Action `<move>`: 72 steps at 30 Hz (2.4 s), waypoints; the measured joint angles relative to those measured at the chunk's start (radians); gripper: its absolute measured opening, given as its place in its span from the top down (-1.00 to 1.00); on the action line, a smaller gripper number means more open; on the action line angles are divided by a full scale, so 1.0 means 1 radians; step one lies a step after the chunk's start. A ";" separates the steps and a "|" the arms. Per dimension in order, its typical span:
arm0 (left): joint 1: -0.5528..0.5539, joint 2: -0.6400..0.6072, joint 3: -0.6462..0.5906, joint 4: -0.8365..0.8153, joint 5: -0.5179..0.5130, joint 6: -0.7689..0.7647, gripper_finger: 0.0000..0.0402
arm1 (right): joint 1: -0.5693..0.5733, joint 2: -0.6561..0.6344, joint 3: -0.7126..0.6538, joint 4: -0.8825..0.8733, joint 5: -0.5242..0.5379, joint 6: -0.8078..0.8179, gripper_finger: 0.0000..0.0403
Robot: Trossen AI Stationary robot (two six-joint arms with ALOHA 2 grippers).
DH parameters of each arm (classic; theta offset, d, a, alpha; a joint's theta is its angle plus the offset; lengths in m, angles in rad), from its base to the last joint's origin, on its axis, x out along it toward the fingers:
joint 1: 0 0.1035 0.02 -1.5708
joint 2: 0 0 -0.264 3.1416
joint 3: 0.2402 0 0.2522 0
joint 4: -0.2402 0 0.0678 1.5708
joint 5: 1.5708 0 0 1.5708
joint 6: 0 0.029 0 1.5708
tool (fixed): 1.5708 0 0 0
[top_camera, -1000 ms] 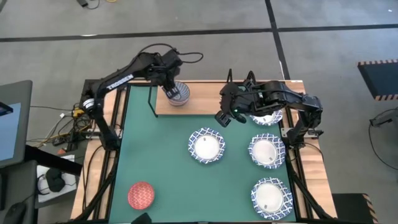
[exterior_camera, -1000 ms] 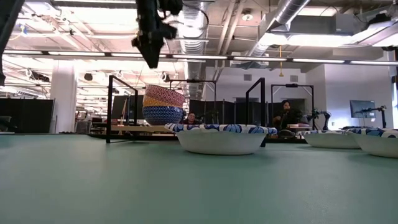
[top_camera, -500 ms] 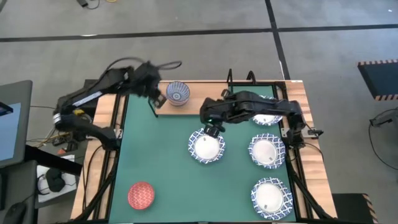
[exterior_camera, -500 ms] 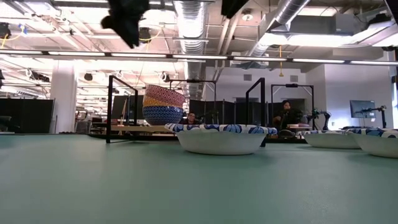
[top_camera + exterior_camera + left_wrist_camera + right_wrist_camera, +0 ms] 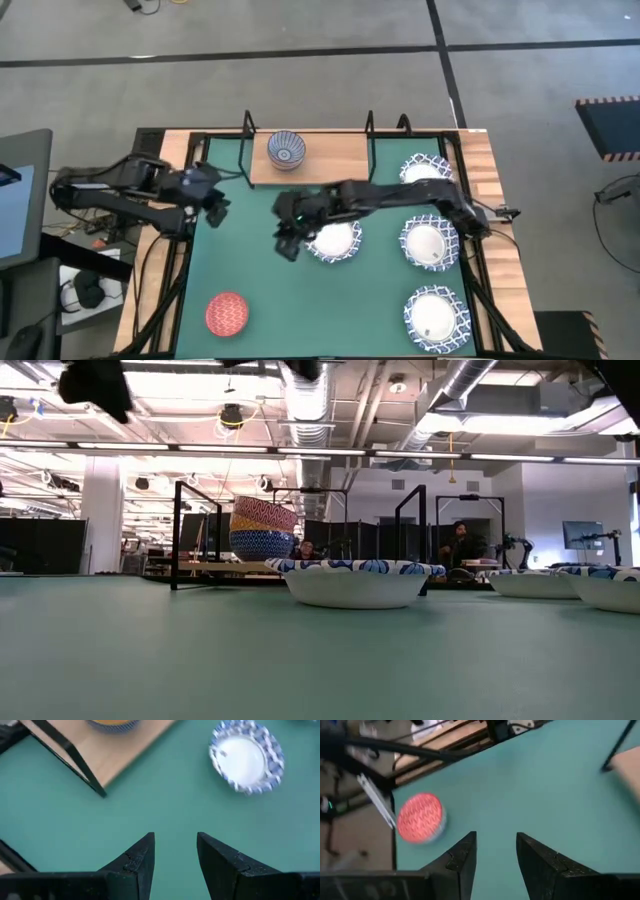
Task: Place and stack bowls onto a shelf
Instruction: Stack the small red bowl on top of the small blue bowl on the shelf
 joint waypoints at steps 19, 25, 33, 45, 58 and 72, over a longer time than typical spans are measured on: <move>-0.232 -0.105 -0.154 0.147 0.066 0.156 0.35 | 0.164 0.304 0.002 0.336 0.117 0.550 0.19; -0.293 -0.103 -0.182 0.218 0.089 0.170 0.35 | 0.183 0.349 0.000 0.472 0.149 0.554 0.14; -0.399 -0.093 -0.263 0.258 0.132 0.094 0.35 | 0.201 0.504 -0.003 0.713 0.137 0.661 -0.15; -0.547 -0.093 -0.307 0.255 0.102 -0.029 0.35 | 0.208 0.511 0.000 0.663 0.110 0.571 -0.11; -0.554 -0.093 -0.307 0.254 0.095 -0.052 0.35 | 0.194 0.512 -0.001 0.606 0.062 0.591 0.48; -0.554 -0.093 -0.307 0.253 0.077 -0.072 0.35 | 0.187 0.512 -0.001 0.596 0.020 0.623 0.72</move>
